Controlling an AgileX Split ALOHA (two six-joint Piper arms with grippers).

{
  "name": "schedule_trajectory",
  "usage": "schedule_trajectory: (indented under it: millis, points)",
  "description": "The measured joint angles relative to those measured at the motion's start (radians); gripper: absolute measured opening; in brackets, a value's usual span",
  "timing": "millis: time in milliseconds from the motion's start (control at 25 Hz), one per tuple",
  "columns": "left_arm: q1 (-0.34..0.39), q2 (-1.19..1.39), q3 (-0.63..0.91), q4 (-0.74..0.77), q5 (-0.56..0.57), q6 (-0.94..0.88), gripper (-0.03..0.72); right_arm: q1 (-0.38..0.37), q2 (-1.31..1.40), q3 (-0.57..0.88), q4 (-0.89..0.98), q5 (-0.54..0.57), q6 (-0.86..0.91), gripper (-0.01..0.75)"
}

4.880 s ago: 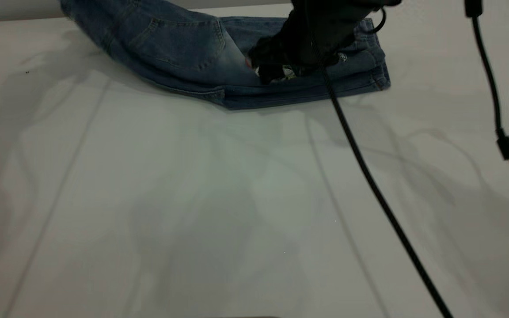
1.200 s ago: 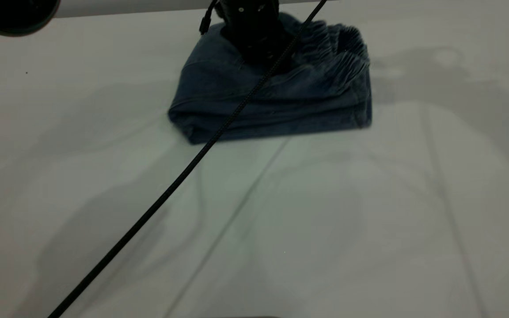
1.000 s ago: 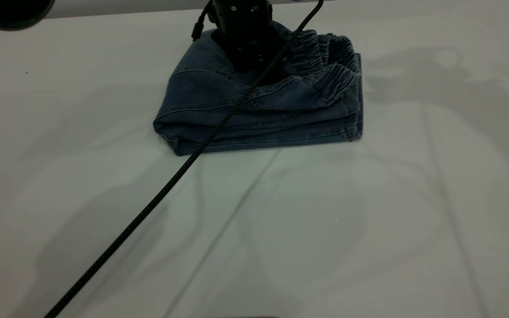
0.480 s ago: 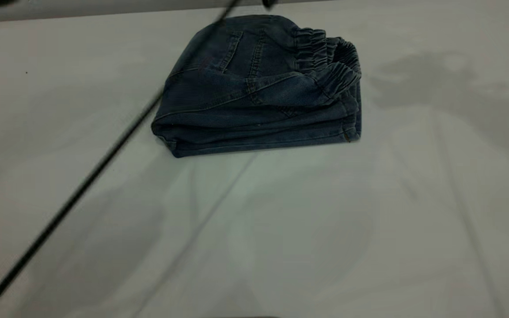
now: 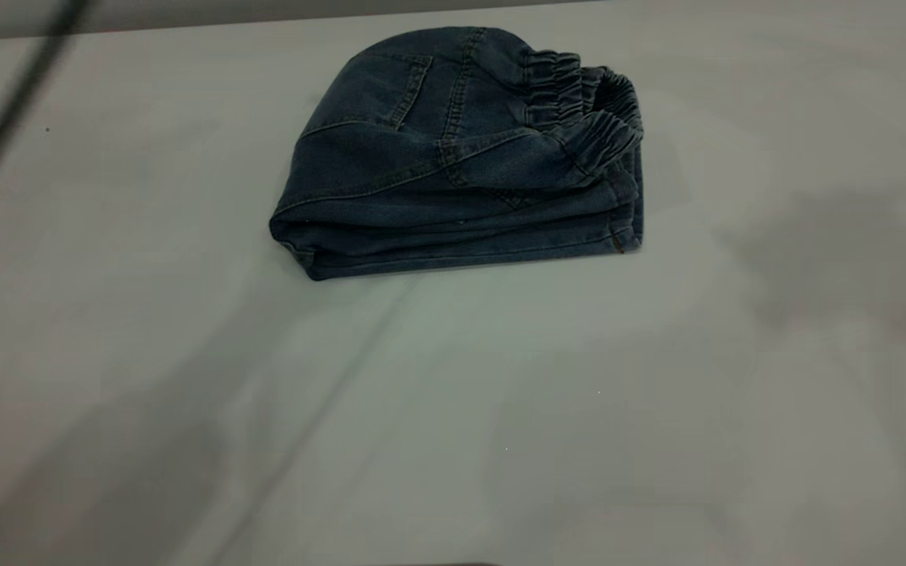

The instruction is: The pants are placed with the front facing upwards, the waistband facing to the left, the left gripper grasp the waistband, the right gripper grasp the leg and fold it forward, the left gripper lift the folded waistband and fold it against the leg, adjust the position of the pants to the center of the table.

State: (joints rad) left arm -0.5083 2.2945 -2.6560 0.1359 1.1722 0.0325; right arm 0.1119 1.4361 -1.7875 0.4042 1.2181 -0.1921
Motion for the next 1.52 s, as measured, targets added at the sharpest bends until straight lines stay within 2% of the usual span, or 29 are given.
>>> schedule_trajectory:
  millis: [320, 520, 1280, 1520]
  points:
    - [0.0, -0.329, 0.349, 0.0, 0.0, -0.008, 0.55, 0.0, -0.237, -0.001, 0.001, 0.053, 0.056, 0.484]
    - [0.0, -0.571, 0.593, 0.008, 0.0, -0.009, 0.55, 0.0, -0.417, 0.082, 0.011, 0.055, 0.077, 0.484]
    - [0.0, -1.815, 1.455, 0.002, 0.0, 0.027, 0.55, 0.0, -1.103, 0.823, 0.038, 0.059, 0.091, 0.484]
    - [0.0, -2.023, 1.655, -0.03, 0.0, 0.038, 0.55, 0.0, -1.206, 0.93, 0.037, 0.057, -0.002, 0.484]
